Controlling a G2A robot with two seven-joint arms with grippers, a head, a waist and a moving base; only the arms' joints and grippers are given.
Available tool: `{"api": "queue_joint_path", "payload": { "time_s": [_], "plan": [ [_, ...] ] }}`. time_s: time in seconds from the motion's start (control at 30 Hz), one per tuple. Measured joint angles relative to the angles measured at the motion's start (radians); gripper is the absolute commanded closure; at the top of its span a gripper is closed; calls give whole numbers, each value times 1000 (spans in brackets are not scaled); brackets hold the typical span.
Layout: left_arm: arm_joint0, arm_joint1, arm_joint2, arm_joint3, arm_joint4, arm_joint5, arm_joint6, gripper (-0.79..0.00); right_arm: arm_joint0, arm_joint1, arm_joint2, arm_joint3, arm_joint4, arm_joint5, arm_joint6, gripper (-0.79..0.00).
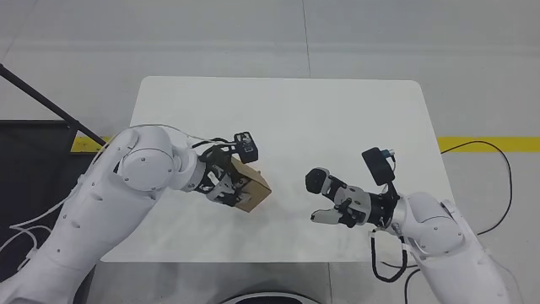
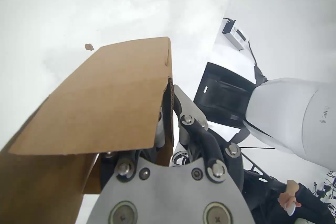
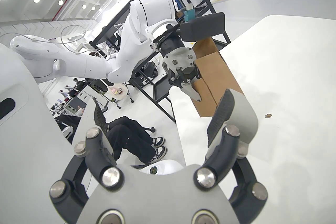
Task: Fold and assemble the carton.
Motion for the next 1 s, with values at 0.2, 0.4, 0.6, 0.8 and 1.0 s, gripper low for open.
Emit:
{"api": "queue_joint_path", "payload": {
  "time_s": [0.2, 0.4, 0.6, 0.8, 1.0],
  "plan": [
    [6, 0, 6, -4, 13, -7, 9, 0, 0, 0, 0, 0, 0, 0, 0, -785],
    [-30, 13, 81, -37, 191, -78, 78, 0, 0, 0, 0, 0, 0, 0, 0, -785],
    [-107, 52, 206, -51, 370, -175, 174, 0, 0, 0, 0, 0, 0, 0, 0, -785],
    [-235, 114, 425, -30, 508, -291, 290, 0, 0, 0, 0, 0, 0, 0, 0, -785],
    [-406, 164, 636, -24, 508, -339, 339, 0, 0, 0, 0, 0, 0, 0, 0, -785]
  ]
}}
